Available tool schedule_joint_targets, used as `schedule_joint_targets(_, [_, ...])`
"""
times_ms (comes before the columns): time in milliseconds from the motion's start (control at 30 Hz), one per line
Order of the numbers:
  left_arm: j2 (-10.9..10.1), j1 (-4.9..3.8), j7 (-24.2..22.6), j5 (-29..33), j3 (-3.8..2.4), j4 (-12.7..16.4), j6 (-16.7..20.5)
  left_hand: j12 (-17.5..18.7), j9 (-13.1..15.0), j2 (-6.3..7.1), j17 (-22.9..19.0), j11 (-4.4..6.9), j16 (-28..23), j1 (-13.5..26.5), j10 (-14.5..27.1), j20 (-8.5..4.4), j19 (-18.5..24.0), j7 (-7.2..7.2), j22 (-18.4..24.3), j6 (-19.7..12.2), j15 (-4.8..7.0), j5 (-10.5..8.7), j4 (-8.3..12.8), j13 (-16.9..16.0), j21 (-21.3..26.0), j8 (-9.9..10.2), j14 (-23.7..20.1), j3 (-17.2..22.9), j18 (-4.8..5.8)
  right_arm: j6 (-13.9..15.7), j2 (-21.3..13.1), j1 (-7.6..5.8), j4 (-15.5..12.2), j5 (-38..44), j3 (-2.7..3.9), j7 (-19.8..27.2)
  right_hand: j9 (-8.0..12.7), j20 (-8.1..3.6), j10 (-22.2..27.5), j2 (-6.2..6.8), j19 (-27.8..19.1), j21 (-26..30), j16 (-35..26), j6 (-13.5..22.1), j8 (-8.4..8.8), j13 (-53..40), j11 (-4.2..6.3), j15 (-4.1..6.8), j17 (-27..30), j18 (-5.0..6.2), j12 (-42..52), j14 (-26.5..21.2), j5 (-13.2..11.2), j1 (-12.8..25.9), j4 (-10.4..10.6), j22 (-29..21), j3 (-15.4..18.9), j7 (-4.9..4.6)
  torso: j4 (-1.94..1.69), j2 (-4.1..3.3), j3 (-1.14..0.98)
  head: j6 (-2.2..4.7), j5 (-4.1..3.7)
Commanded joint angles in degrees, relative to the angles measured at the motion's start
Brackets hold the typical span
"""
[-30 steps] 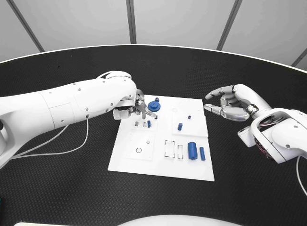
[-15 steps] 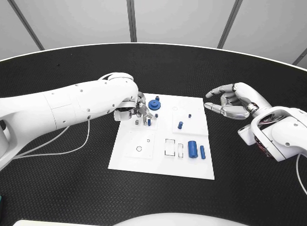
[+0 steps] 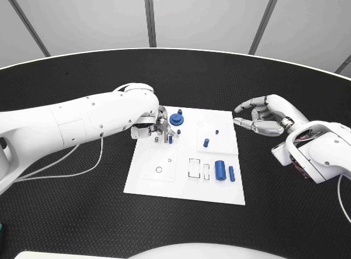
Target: Assemble the parts on the task board
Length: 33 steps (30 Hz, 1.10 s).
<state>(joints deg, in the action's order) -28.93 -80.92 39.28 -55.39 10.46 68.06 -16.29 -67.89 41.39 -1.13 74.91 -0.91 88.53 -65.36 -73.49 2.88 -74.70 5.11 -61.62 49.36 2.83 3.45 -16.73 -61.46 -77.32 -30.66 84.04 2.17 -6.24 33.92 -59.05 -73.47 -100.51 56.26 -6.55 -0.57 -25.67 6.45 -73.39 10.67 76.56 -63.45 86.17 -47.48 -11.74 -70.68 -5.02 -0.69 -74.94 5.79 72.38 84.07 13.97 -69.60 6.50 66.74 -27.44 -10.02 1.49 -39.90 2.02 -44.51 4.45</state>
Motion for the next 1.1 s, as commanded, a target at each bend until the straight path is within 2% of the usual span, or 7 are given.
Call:
schedule_joint_targets(33, [-0.1,0.00,0.0,0.0,0.00,-0.1,-0.1,0.1,0.0,-0.12,12.9,-0.18,0.3,-0.9,0.2,0.44,-0.1,0.19,-0.1,0.3,-0.46,0.04,0.0,0.0,-0.2,0.4,5.2,0.6,0.71,-0.1,0.1,0.00,0.1,0.0,0.00,-0.1,0.1,-0.08,0.4,0.27,-0.3,0.2,-0.1,0.4,-0.22,0.0,0.06,0.18,-6.9,0.49,-0.2,3.8,0.3,0.2,0.3,-0.1,-0.1,0.06,-0.02,0.01,0.00,-0.09,0.01])
schedule_joint_targets(367, [0.1,0.00,0.1,0.0,0.00,0.0,-0.4,0.0,0.1,-0.62,13.0,-0.20,0.3,-2.2,0.2,0.49,0.0,0.21,-0.3,0.5,-0.49,0.06,0.0,0.0,-0.3,1.0,5.3,1.6,0.73,-0.3,0.2,0.00,0.2,0.0,0.00,-0.4,0.1,-0.08,0.4,0.27,-0.3,0.2,-0.1,0.4,-0.22,0.0,0.06,0.18,-6.9,0.49,-0.2,3.8,0.3,0.2,0.3,-0.1,-0.1,0.06,0.11,-0.03,0.00,-0.27,0.09])
schedule_joint_targets(633, [0.1,0.00,0.1,0.0,0.00,0.3,-0.8,-0.1,0.1,-0.65,13.1,-0.18,0.4,-2.7,0.2,0.50,-0.1,0.20,-0.5,0.6,-0.49,0.06,0.1,-0.1,-0.4,1.2,5.3,2.0,0.76,-0.4,0.3,0.00,0.5,0.0,0.00,-0.6,0.1,-0.08,0.3,0.28,-0.3,0.3,-0.2,0.4,-0.30,0.0,0.06,0.17,-6.8,0.50,-0.1,3.8,0.3,0.2,0.4,-0.1,-0.1,0.06,-0.02,-0.02,-0.03,-0.39,-0.02])
schedule_joint_targets(1100, [0.0,0.00,-0.2,0.1,-0.01,0.4,-1.4,0.0,0.2,-0.81,13.1,-0.17,0.4,-3.1,0.3,0.51,-0.1,0.17,-0.5,0.8,-0.48,0.06,0.1,0.0,-0.5,1.3,5.3,2.4,0.75,-1.0,0.5,0.00,0.9,0.0,-0.01,-1.0,0.1,-0.08,0.3,0.23,-0.3,0.3,-0.1,0.4,-0.38,0.0,0.06,0.18,-7.0,0.48,-0.1,3.8,0.3,0.3,0.5,-0.1,-0.1,0.06,-0.01,-0.02,0.00,-0.51,0.02])
